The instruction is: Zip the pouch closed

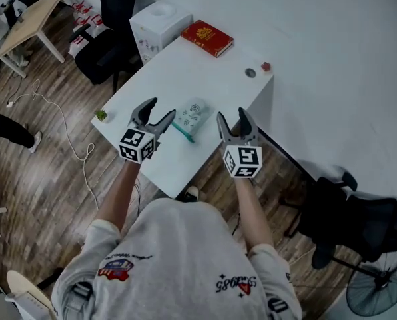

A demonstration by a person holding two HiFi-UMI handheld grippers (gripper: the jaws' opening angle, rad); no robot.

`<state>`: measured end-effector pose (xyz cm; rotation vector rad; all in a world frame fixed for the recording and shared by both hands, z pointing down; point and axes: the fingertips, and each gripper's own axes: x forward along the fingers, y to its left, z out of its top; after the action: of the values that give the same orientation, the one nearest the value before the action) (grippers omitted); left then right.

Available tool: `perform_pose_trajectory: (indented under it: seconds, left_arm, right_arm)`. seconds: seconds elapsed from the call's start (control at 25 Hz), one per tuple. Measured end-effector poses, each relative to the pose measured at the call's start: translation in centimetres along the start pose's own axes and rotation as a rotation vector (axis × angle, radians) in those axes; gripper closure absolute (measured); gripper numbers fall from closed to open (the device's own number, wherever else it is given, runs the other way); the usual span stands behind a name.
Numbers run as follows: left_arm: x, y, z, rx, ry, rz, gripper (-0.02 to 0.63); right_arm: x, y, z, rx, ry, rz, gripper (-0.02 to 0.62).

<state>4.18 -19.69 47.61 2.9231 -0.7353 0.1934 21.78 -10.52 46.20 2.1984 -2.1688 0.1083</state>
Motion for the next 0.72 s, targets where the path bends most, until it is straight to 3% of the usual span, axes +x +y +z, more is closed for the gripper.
perform_pose_trajectory:
  seconds: [0.36,0.72]
  left_arm:
    - [2.6,2.2,-1.5,-0.014,0.044,-0.029,0.307]
    - [2.9,4.0,-5.6,-0.068,0.108,-0.034,0.307]
  right_arm:
    - [3.3,0.1,-2.4,0.0,0.061,0.006,0.333]
    - [4.8,1.7,-7.9,0.002,0.186,0.038,0.331]
